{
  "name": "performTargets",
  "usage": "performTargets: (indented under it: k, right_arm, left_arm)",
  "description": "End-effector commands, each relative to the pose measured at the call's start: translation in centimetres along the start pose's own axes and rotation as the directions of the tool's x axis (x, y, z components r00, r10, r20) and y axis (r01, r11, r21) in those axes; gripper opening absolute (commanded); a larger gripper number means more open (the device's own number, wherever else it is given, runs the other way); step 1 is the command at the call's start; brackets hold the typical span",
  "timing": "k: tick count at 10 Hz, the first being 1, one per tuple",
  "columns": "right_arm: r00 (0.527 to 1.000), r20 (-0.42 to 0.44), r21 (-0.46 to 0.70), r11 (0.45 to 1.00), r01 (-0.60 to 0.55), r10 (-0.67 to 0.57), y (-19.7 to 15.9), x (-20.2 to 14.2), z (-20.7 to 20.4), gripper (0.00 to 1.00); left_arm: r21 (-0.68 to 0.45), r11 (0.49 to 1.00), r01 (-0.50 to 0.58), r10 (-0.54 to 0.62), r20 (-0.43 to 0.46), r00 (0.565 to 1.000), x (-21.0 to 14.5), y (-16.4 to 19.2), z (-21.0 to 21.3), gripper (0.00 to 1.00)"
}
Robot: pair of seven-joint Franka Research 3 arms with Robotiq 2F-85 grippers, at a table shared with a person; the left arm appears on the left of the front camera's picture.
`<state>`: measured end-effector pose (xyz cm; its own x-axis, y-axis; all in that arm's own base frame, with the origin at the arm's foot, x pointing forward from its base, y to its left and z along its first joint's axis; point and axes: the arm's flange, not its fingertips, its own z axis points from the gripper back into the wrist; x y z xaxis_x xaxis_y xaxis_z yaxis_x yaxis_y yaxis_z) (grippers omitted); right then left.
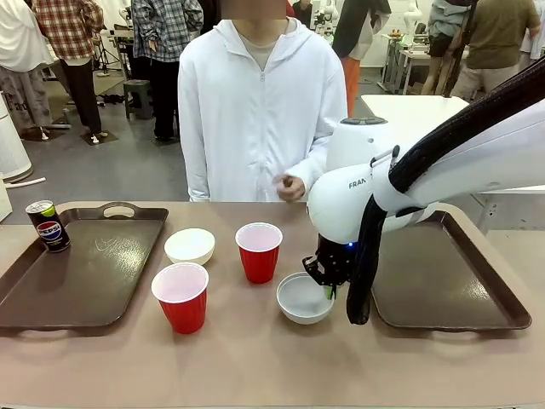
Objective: Prepare tableware on both trays.
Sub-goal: Pick up a Picnic Bowl from the table and place it on a Handle tray.
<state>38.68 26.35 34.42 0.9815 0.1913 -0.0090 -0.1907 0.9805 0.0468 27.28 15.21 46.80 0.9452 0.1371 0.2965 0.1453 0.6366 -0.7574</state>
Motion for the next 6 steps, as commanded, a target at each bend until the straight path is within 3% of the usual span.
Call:
performTargets:
  k: [1,6]
  right_arm:
    - [0.997,0.007,-0.015,0.997,-0.077,0.077,-0.2,-1.9,2.3,0.0]
    - [0.974,0.144,0.011,0.984,-0.177,0.174,-1.6,-6.4,13.5,0.0]
  left_arm:
    - [-0.013,1.0,0.001,-0.001,0.009,1.0,0.0,0.0,0.1,1.0]
    - [-0.013,1.0,0.001,-0.001,0.009,1.0,0.0,0.0,0.1,1.0]
